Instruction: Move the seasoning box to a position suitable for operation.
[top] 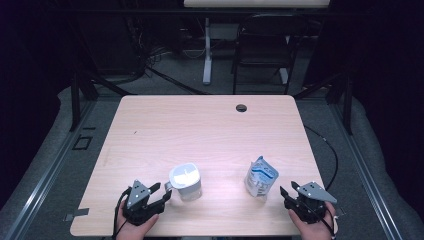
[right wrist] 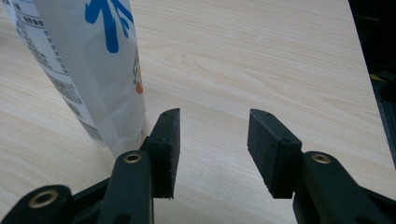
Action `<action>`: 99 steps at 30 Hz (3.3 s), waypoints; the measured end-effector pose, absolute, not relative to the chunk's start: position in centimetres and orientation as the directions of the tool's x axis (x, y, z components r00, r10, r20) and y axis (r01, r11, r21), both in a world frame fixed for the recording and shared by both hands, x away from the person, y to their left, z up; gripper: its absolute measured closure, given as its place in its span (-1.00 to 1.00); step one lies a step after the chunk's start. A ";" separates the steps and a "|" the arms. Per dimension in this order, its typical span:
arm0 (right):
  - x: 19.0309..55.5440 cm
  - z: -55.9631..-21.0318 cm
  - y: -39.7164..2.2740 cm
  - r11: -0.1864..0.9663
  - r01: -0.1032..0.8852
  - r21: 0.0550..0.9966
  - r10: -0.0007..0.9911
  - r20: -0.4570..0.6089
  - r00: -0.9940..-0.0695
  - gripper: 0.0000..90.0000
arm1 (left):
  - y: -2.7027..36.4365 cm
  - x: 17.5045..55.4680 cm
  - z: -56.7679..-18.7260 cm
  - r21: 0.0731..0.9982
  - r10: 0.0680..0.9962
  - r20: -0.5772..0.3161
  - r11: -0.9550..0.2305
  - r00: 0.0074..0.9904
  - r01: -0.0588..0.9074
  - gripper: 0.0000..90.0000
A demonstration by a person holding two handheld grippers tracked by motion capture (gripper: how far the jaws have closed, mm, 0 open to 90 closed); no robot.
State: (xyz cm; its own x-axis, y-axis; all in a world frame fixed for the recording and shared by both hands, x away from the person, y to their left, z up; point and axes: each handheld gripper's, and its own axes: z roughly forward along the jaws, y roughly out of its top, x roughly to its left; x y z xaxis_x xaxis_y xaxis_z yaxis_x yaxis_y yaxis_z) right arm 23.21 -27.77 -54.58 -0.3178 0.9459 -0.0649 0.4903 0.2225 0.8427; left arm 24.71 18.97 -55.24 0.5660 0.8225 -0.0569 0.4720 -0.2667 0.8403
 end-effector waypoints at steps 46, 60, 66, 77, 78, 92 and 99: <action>22.9 -54.7 -28.0 0.219 0.486 0.846 0.938 -0.046 -0.344 0.17 | 17.2 26.3 -54.9 0.823 0.714 0.042 -0.421 0.699 0.381 0.54; 22.9 -54.7 -27.9 0.228 0.485 0.844 0.935 -0.050 -0.352 0.17 | 15.9 25.8 -55.0 0.821 0.625 0.043 -0.466 0.779 0.329 0.54; 22.8 -54.7 -27.8 0.237 0.483 0.843 0.930 -0.054 -0.363 0.17 | 16.0 25.7 -55.3 0.834 0.636 0.020 -0.436 0.771 0.339 0.53; 22.5 -54.2 -27.5 0.255 0.483 0.838 0.927 -0.070 -0.368 0.21 | 16.8 26.0 -55.4 0.834 0.691 -0.004 -0.397 0.723 0.384 0.43; 22.5 -54.2 -27.4 0.250 0.479 0.841 0.929 -0.070 -0.363 0.21 | 16.8 26.0 -55.4 0.834 0.691 -0.004 -0.397 0.723 0.384 0.42; 21.8 -53.4 -26.8 0.311 0.474 0.824 0.920 -0.134 -0.369 0.45 | 17.5 25.1 -55.0 0.836 0.699 -0.042 -0.367 0.714 0.409 0.32; 20.9 -52.3 -26.5 0.315 0.461 0.830 0.910 -0.125 -0.395 0.75 | 18.0 24.6 -54.4 0.839 0.701 -0.058 -0.352 0.711 0.415 0.27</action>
